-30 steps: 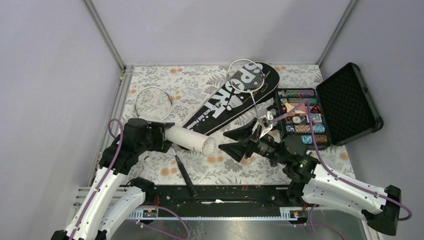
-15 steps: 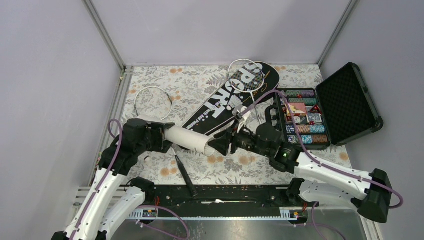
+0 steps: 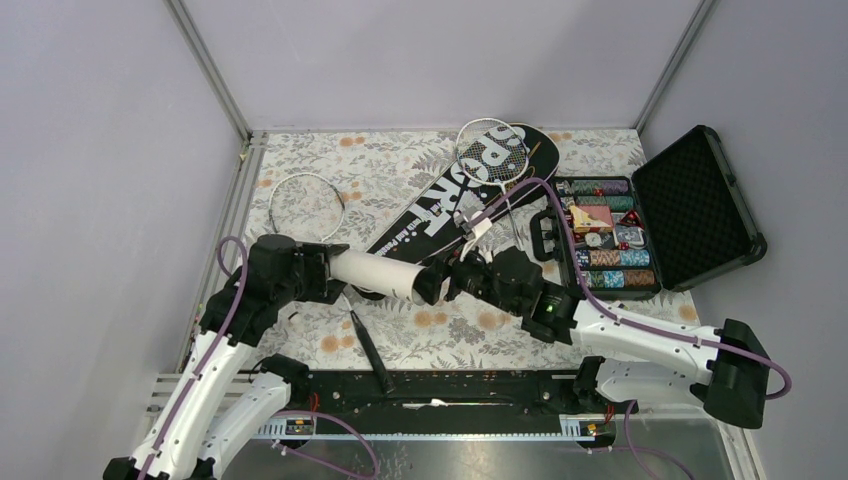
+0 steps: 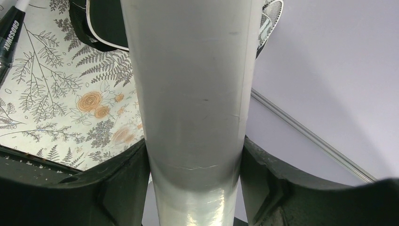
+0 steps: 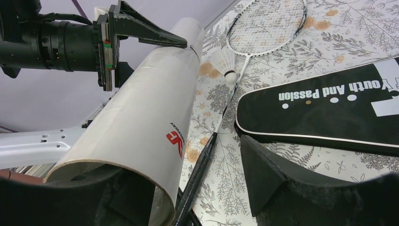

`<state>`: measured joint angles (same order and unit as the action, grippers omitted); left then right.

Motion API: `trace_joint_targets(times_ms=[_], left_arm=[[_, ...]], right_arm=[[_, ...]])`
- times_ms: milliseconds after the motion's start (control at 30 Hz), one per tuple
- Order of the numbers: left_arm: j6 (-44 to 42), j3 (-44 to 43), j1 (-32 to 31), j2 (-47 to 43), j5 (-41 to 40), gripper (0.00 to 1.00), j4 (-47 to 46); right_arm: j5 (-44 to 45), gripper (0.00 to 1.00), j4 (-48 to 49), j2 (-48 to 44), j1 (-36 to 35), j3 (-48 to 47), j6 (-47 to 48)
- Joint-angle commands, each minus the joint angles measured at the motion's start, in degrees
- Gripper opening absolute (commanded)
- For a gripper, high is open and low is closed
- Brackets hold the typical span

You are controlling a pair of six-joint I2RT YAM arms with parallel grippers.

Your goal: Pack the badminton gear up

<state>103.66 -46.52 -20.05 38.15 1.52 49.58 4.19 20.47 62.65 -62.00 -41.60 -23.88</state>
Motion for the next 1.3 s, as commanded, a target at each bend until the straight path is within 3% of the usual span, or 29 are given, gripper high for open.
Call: trace_joint_targets(times_ms=[0, 233, 400, 500, 633, 933, 1067, 1267], left_arm=[[-0.24, -2.07, -0.15, -1.2, -1.15, 0.31, -2.77], [-2.62, -0.65, -0.12, -3.03, -7.56, 0.31, 0.3], [-4.86, 2.06, -0.11, -6.3, -10.55, 0.31, 3.46], [-5.03, 4.89, -0.11, -8.97, -9.98, 0.3, 5.6], [-5.8, 8.83, -0.09, -11.02, -6.84, 0.31, 4.32], [-13.51, 8.28, -0.16, -10.22, -6.3, 0.31, 4.69], [-13.31, 9.94, -0.14, -11.02, -4.43, 0.3, 4.84], [-11.51, 11.94, -0.11, -11.21, -1.78, 0.29, 5.28]], right_arm=[[1.7, 0.7, 2.81, -3.62, -0.41, 1.07, -0.46], [3.11, 0.7, -4.86, -16.06, -0.41, 6.52, -2.31], [12.03, 0.71, -18.15, -23.36, -0.41, 7.26, -0.12], [21.29, 0.73, -26.35, -23.27, -0.2, 6.75, 3.17], [25.07, 0.76, -30.95, -18.79, 3.34, 5.48, 6.99], [-3.2, 0.63, -31.1, -3.67, 31.89, 0.84, 8.32], [-14.49, 0.56, -28.17, 5.17, 39.06, -1.64, 9.79], [-20.31, 0.6, -28.68, 15.57, 47.14, -7.02, 8.1]])
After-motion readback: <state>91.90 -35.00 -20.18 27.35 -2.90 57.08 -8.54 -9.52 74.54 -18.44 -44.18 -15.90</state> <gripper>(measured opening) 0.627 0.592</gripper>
